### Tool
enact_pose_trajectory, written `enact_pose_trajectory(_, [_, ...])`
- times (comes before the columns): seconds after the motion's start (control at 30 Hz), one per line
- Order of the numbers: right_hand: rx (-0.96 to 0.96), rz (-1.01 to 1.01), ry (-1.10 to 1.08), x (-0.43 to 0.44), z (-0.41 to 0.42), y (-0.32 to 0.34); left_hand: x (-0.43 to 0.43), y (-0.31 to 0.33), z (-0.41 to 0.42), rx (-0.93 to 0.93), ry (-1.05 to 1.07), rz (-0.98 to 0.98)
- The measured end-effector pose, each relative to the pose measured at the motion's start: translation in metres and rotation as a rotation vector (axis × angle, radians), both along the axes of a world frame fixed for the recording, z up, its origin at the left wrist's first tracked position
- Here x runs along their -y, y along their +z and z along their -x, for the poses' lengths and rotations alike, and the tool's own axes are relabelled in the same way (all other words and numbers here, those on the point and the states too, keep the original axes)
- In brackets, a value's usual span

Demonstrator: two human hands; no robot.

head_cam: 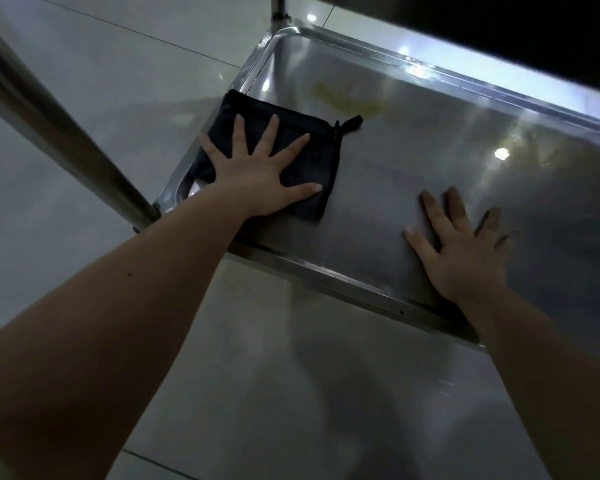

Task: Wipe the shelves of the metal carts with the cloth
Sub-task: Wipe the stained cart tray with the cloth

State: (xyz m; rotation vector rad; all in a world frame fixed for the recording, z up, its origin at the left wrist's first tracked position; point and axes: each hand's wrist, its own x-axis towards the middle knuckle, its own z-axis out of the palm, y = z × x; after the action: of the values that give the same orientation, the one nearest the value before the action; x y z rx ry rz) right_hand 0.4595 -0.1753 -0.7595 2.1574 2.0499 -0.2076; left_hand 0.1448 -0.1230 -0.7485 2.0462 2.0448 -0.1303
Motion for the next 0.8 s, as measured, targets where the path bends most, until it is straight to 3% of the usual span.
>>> enact_pose_trajectory(0.3, [-0.018,0.012,-0.014,0.002,0.003,0.002,0.054,-0.015,-0.093,0.036,-0.067,-0.056])
enact_pose_trajectory(0.8, [-0.016,-0.069,0.017,-0.015,0.050,-0.009,0.015,-0.019,-0.045,0.060,-0.073,-0.162])
